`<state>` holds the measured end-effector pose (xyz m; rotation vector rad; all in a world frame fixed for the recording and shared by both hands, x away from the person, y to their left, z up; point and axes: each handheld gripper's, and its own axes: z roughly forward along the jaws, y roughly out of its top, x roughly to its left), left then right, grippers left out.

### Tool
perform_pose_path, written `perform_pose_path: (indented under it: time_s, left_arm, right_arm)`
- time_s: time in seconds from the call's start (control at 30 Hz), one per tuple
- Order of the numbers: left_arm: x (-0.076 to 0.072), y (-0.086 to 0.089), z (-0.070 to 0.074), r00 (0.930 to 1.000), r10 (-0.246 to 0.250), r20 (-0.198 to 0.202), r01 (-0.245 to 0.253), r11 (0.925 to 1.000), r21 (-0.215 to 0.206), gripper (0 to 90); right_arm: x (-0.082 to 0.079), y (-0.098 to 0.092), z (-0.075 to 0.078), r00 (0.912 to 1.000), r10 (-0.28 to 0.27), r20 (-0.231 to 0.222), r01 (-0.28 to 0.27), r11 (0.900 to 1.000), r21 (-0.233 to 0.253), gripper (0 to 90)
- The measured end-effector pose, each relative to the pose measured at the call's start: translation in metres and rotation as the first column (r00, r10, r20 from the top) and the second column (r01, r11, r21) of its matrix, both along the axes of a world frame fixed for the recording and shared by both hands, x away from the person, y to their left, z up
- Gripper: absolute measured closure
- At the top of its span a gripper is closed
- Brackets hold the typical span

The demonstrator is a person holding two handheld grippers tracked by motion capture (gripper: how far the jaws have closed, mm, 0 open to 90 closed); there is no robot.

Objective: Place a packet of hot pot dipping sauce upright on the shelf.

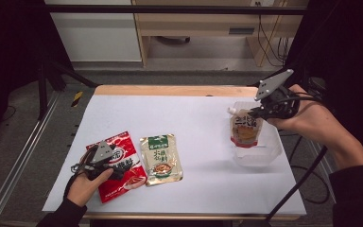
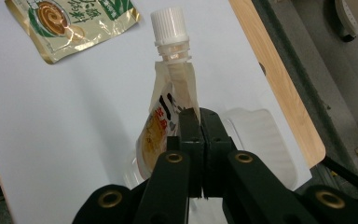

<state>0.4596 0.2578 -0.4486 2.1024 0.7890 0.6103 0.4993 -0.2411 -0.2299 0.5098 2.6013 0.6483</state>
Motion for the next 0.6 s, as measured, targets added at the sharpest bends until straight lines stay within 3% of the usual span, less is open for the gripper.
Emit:
perform_pose_path:
  time_s: [0.33,0.6]
  left_arm:
    - [0.001,0.0,-0.001,0.9999,-0.007,-0.009,0.007,0.9999,0.011,7.1]
    - [0.001,-0.001,-0.002,0.9999,-0.009,-0.013,0.01,0.9998,0.016,7.0]
  right_arm:
    - [-0.005,-0.03,-0.015,0.9984,-0.052,-0.021,0.052,0.998,0.021,89.8]
    - [-0.009,-0.041,-0.023,0.9983,-0.051,-0.028,0.052,0.998,0.038,89.7]
